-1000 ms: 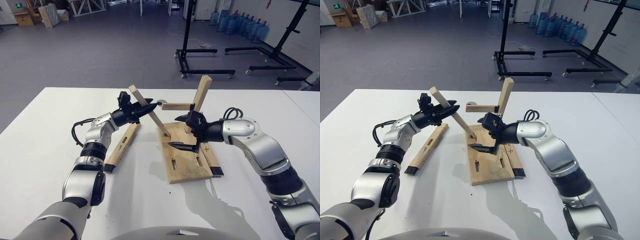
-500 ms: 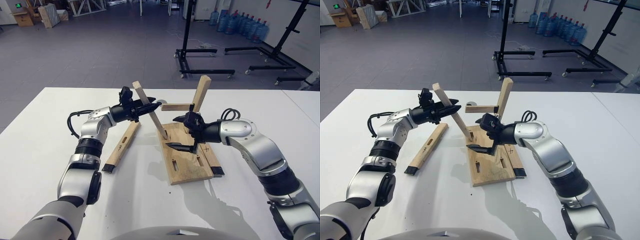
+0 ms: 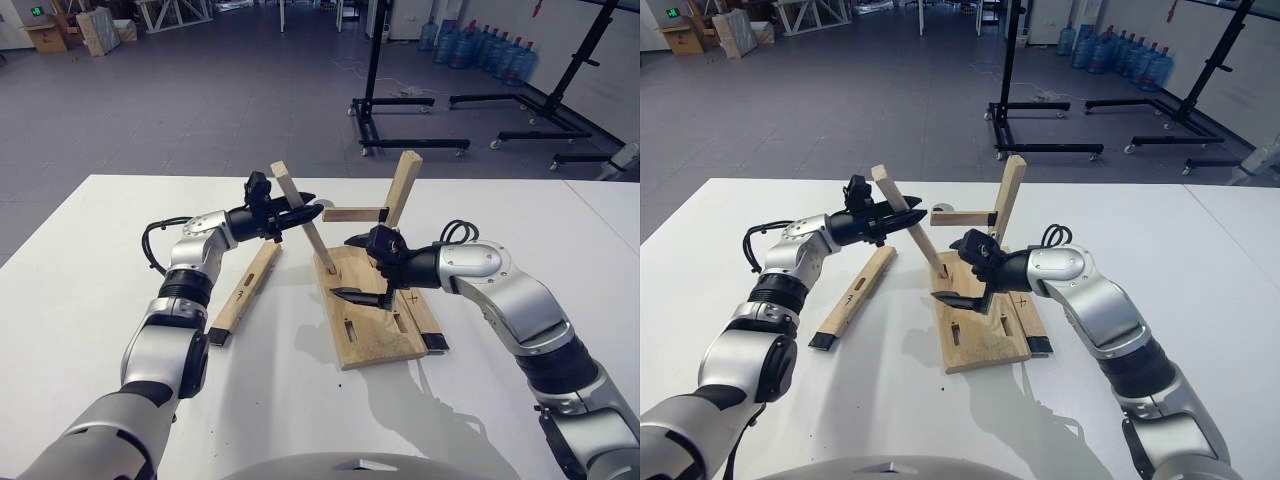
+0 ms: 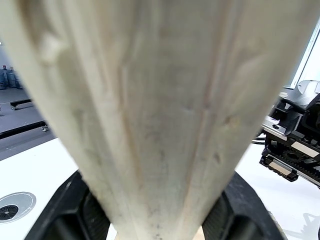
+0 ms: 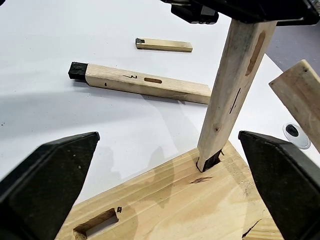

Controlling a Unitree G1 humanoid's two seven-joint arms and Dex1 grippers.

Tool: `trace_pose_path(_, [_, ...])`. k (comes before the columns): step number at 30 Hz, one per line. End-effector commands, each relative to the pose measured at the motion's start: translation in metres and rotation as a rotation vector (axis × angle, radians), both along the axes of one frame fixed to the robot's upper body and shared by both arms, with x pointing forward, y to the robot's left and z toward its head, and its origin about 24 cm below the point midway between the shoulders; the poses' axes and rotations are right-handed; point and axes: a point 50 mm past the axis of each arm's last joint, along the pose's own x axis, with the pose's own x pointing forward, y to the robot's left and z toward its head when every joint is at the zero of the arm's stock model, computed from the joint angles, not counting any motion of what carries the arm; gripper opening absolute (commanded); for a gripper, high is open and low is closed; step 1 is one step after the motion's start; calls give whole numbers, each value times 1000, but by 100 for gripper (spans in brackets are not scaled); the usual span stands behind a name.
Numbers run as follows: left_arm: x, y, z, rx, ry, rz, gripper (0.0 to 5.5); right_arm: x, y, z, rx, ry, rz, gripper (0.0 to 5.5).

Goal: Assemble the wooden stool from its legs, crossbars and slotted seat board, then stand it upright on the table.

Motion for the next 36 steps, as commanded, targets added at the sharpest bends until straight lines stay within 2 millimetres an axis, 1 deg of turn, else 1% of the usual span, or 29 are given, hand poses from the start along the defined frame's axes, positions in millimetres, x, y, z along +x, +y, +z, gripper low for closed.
trace_pose_path(1, [-1, 2, -10, 68, 20, -5, 202, -2, 1, 0, 1, 10, 4, 513])
trace_pose_path(5, [-2, 4, -16, 99, 36, -26, 202, -2, 2, 0, 3, 13, 6, 513])
trace_pose_path(11, [1, 9, -7, 92, 45, -40, 202, -1, 2, 0, 6, 12, 8, 513])
trace_pose_path(19, [1, 9, -3, 88, 51, -60, 202, -2, 4, -1, 7, 12, 14, 513])
trace_pose_path(27, [-3, 12, -12, 163, 58, -86, 202, -4, 5, -3, 4, 13, 24, 513])
trace_pose_path(32, [1, 16, -3, 134, 58, -75, 202, -5, 6, -3, 5, 13, 27, 513])
trace_pose_path(36, [1, 20, -2, 154, 59, -77, 202, -5, 6, -3, 5, 12, 27, 513])
